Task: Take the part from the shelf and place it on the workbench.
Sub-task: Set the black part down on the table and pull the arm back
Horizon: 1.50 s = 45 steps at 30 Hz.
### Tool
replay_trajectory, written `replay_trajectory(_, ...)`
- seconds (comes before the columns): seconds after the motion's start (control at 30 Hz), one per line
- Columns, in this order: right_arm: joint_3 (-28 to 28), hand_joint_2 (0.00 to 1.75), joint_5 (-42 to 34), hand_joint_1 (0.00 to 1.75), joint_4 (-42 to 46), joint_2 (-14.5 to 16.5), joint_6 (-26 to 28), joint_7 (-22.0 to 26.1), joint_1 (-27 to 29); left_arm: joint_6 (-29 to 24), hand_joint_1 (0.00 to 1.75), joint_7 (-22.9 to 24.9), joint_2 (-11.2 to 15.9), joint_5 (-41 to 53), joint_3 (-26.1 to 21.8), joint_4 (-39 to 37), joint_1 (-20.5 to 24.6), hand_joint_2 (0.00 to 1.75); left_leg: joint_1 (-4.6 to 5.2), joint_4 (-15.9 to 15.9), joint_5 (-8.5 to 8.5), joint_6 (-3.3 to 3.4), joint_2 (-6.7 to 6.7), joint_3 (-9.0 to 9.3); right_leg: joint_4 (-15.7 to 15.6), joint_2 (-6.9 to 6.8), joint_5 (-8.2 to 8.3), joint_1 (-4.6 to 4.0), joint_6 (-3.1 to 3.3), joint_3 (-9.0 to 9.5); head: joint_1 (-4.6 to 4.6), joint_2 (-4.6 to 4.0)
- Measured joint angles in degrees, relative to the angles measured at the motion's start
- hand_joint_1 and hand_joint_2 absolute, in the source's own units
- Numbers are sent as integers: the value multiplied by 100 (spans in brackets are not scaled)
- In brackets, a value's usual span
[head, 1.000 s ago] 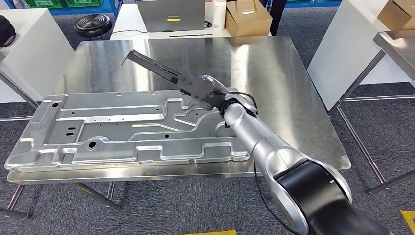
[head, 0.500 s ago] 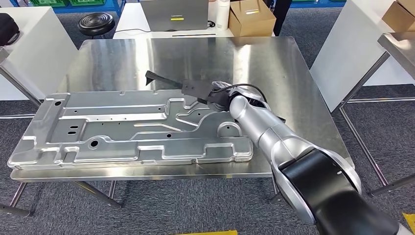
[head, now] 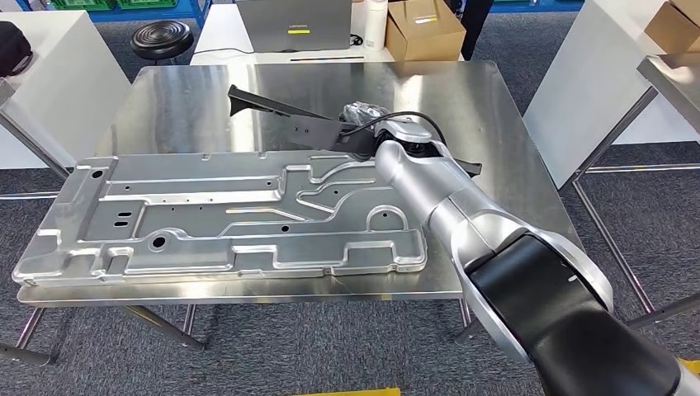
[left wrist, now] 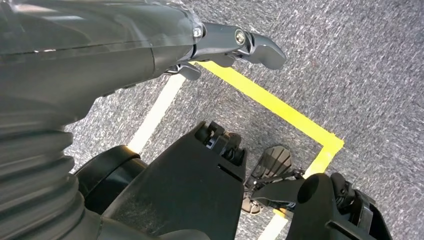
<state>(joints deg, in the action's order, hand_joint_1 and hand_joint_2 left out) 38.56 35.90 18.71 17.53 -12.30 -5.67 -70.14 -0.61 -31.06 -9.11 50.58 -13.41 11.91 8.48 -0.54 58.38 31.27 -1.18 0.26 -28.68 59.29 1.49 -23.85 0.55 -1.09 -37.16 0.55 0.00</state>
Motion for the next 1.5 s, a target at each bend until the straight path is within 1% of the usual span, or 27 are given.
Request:
replay_trajectory(0.13, 73, 175, 9, 175, 2, 86, 174, 91, -102, 6, 0, 0, 0, 22, 1, 0, -5, 175, 0, 0, 0, 0, -1, -1, 0, -2, 0, 0, 0, 0, -1, 0)
replay_trajectory(0.27, 74, 175, -143, 175, 69, 163, 706, 466, -80, 49, 0, -48, 0, 89, 2, 0, -6, 175, 0, 0, 0, 0, -2, -2, -1, -2, 0, 0, 0, -1, -2, 0)
replay_trajectory(0.4, 144, 175, -415, 175, 219, 224, 1157, 809, 65, 99, 0, -153, -3, 126, 3, 0, -4, 175, 0, 0, 0, 0, -3, -2, -1, -3, -1, -1, 0, -1, -1, 0)
replay_trajectory(0.6, 429, 175, -1030, 175, 465, 269, 1569, 931, 278, 133, 0, -148, -18, 155, 17, 0, -1, 175, 0, 0, 0, 0, -3, -2, -2, -3, 0, 0, 0, -1, -2, 0)
replay_trajectory(0.77, 754, 175, -1497, 175, 674, 285, 1685, 941, 382, 148, 0, -129, -52, 171, 58, 0, 1, 175, 0, 0, 0, 0, -3, -3, -2, -3, 0, -1, 0, -2, -1, 0)
replay_trajectory(0.9, 1120, 175, -2121, 175, 744, 289, 1828, 949, 427, 148, 0, -121, -67, 178, 89, 0, 3, 175, 0, 0, 0, 0, -3, -4, -3, -3, -1, -1, 0, -2, -2, 0)
replay_trajectory(1.1, 1608, 175, -2923, 175, 745, 289, 2144, 1203, 640, 148, 0, -118, -88, 195, 129, 0, 18, 175, 0, 0, 0, 0, -4, -3, -4, -3, 0, -1, 0, -2, -2, 0)
replay_trajectory(1.27, 1817, 175, -3172, 175, 734, 289, 2271, 1361, 876, 148, 0, -118, -115, 211, 185, 0, 41, 175, 0, 0, 0, 0, -4, -3, -6, -3, -1, -1, 0, -2, -2, 0)
replay_trajectory(1.5, 1989, 175, -3276, 175, 631, 289, 2366, 1340, 967, 148, 0, -122, -141, 237, 228, 0, 46, 175, 1, 0, 0, 0, -5, -1, -9, -5, -1, -1, 0, 2, -1, 0)
